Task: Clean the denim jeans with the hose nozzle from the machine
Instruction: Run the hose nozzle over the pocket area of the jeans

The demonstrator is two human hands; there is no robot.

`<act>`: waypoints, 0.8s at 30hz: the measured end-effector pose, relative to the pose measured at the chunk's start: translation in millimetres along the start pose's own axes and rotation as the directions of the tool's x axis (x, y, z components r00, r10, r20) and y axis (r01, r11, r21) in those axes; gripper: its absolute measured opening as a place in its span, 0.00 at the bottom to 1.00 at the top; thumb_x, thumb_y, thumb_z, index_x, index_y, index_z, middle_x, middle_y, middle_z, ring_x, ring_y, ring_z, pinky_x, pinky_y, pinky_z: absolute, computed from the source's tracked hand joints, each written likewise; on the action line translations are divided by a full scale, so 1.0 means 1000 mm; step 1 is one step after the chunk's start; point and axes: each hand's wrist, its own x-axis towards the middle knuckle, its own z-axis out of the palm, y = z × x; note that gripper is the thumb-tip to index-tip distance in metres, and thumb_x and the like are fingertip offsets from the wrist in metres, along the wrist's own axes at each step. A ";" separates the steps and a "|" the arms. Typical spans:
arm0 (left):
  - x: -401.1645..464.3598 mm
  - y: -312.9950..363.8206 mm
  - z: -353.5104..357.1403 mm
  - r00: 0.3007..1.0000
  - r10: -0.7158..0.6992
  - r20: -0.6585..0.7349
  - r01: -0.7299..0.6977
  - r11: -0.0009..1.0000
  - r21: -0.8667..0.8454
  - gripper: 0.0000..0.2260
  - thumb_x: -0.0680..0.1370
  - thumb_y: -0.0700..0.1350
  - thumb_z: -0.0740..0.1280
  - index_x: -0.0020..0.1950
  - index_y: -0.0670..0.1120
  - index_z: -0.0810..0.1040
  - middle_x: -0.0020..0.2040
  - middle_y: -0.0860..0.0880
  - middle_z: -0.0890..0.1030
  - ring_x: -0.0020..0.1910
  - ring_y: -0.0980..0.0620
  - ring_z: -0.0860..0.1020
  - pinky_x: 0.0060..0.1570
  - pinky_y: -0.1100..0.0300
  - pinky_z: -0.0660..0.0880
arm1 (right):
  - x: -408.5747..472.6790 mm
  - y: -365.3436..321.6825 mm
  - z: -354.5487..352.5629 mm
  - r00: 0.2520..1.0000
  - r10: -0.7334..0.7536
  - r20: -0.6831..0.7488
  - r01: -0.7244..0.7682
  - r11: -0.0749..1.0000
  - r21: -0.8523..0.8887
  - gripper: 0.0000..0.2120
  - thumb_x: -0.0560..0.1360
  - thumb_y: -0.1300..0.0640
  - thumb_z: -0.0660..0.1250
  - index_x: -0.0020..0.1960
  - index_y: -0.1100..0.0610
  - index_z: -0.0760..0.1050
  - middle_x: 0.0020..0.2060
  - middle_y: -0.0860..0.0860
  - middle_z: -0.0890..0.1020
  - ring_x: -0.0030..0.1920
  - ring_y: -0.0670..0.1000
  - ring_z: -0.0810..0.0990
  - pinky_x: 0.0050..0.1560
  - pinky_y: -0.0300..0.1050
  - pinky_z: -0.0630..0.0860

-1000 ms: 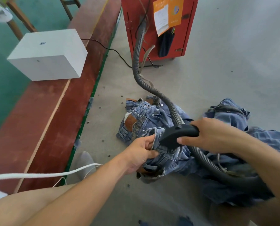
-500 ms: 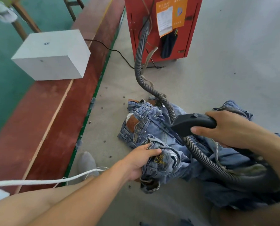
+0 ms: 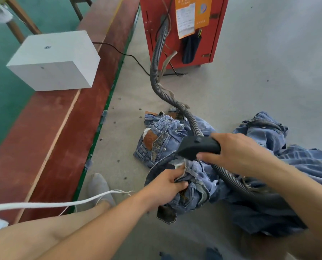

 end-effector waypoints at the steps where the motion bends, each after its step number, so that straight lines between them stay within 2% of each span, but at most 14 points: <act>1: -0.001 0.001 0.000 1.000 0.022 0.010 -0.022 1.000 0.017 0.21 0.84 0.40 0.65 0.75 0.54 0.74 0.72 0.61 0.76 0.74 0.57 0.72 0.75 0.51 0.69 | 0.002 0.002 -0.005 0.999 0.035 -0.014 -0.035 0.999 0.019 0.17 0.74 0.30 0.67 0.45 0.43 0.72 0.33 0.44 0.80 0.33 0.43 0.79 0.33 0.41 0.74; 2: -0.001 0.002 -0.002 0.999 0.043 0.005 -0.043 0.999 0.025 0.21 0.84 0.39 0.64 0.76 0.56 0.73 0.74 0.65 0.72 0.75 0.58 0.69 0.75 0.52 0.68 | 0.003 0.006 -0.012 0.998 0.060 -0.007 -0.060 0.997 0.051 0.16 0.74 0.31 0.68 0.44 0.43 0.73 0.31 0.45 0.81 0.31 0.43 0.80 0.32 0.40 0.73; 4: 0.000 0.005 -0.005 0.997 0.071 -0.011 -0.070 0.997 0.038 0.23 0.84 0.38 0.64 0.76 0.56 0.72 0.76 0.66 0.68 0.78 0.60 0.64 0.78 0.51 0.64 | 0.001 0.016 -0.026 0.996 0.066 0.068 -0.074 0.989 0.128 0.13 0.73 0.32 0.70 0.42 0.41 0.75 0.29 0.44 0.82 0.27 0.42 0.80 0.28 0.34 0.70; 6: -0.001 0.007 -0.006 0.995 0.097 0.001 -0.097 0.992 0.075 0.24 0.84 0.36 0.63 0.75 0.57 0.74 0.76 0.64 0.70 0.78 0.59 0.64 0.78 0.51 0.63 | -0.005 0.017 -0.030 0.978 0.039 0.207 -0.078 0.980 0.185 0.12 0.72 0.33 0.71 0.42 0.39 0.77 0.29 0.40 0.83 0.26 0.41 0.80 0.25 0.32 0.70; 8: 0.000 0.004 -0.004 0.993 0.114 0.018 -0.116 0.983 0.144 0.22 0.84 0.35 0.62 0.73 0.56 0.77 0.73 0.60 0.75 0.76 0.58 0.68 0.77 0.51 0.64 | -0.005 0.012 -0.020 0.955 0.007 0.298 -0.070 0.977 0.199 0.13 0.73 0.34 0.72 0.45 0.43 0.78 0.30 0.39 0.83 0.26 0.41 0.80 0.26 0.30 0.71; 10: 0.001 0.001 -0.003 0.994 0.110 0.010 -0.111 0.980 0.166 0.19 0.84 0.36 0.63 0.72 0.50 0.78 0.72 0.55 0.78 0.75 0.54 0.71 0.77 0.47 0.65 | 0.002 0.007 -0.007 0.966 0.012 0.257 -0.064 0.979 0.194 0.14 0.75 0.35 0.71 0.45 0.45 0.77 0.27 0.42 0.82 0.24 0.40 0.78 0.25 0.31 0.69; 13: 0.000 0.003 -0.005 0.993 0.120 0.011 -0.120 0.982 0.144 0.23 0.84 0.33 0.62 0.76 0.52 0.74 0.75 0.62 0.72 0.78 0.60 0.64 0.79 0.52 0.62 | 0.013 0.009 -0.005 0.987 0.117 0.106 -0.131 0.982 0.136 0.15 0.77 0.35 0.70 0.45 0.46 0.75 0.28 0.47 0.81 0.25 0.42 0.78 0.28 0.37 0.71; 15: -0.001 0.007 -0.006 0.991 0.135 0.005 -0.134 0.979 0.152 0.24 0.84 0.32 0.61 0.77 0.52 0.74 0.76 0.63 0.70 0.78 0.61 0.62 0.80 0.53 0.60 | 0.014 0.019 -0.014 0.984 0.169 0.063 -0.177 0.970 0.164 0.16 0.76 0.35 0.70 0.44 0.47 0.76 0.27 0.48 0.82 0.23 0.44 0.78 0.26 0.37 0.70; 17: 0.000 0.009 -0.006 0.988 0.156 0.018 -0.157 0.967 0.200 0.24 0.84 0.32 0.61 0.77 0.50 0.73 0.78 0.61 0.68 0.79 0.61 0.61 0.80 0.56 0.58 | 0.011 0.026 -0.025 0.983 0.164 0.078 -0.176 0.967 0.184 0.16 0.75 0.34 0.71 0.42 0.47 0.77 0.25 0.45 0.81 0.21 0.43 0.78 0.21 0.34 0.68; 19: 0.002 0.010 -0.005 0.980 0.191 0.048 -0.197 0.931 0.307 0.24 0.83 0.31 0.60 0.78 0.48 0.72 0.79 0.59 0.66 0.79 0.61 0.58 0.78 0.64 0.55 | 0.009 0.024 -0.027 0.982 0.132 0.133 -0.148 0.982 0.121 0.16 0.74 0.34 0.71 0.42 0.45 0.77 0.26 0.43 0.82 0.22 0.43 0.79 0.21 0.33 0.68; 20: 0.004 0.010 -0.004 0.974 0.217 0.071 -0.227 0.897 0.379 0.25 0.82 0.29 0.59 0.78 0.46 0.72 0.79 0.57 0.65 0.80 0.61 0.58 0.78 0.66 0.54 | 0.010 0.022 -0.023 0.979 0.122 0.164 -0.136 0.988 0.075 0.16 0.74 0.33 0.71 0.42 0.45 0.77 0.27 0.45 0.83 0.24 0.43 0.80 0.23 0.34 0.70; 22: 0.007 0.007 -0.004 0.962 0.255 0.102 -0.271 0.823 0.499 0.27 0.81 0.28 0.59 0.78 0.44 0.71 0.80 0.54 0.65 0.81 0.58 0.57 0.79 0.64 0.54 | 0.014 0.016 -0.010 0.971 0.131 0.199 -0.133 0.991 -0.002 0.17 0.74 0.32 0.70 0.45 0.46 0.77 0.31 0.47 0.83 0.30 0.45 0.82 0.30 0.40 0.75; 24: 0.008 0.005 -0.005 0.957 0.262 0.121 -0.286 0.802 0.524 0.28 0.80 0.28 0.59 0.78 0.45 0.71 0.80 0.54 0.65 0.80 0.58 0.58 0.79 0.63 0.55 | 0.018 0.014 0.000 0.975 0.157 0.157 -0.153 0.988 -0.037 0.17 0.76 0.32 0.68 0.45 0.46 0.75 0.36 0.48 0.82 0.35 0.47 0.81 0.35 0.44 0.77</act>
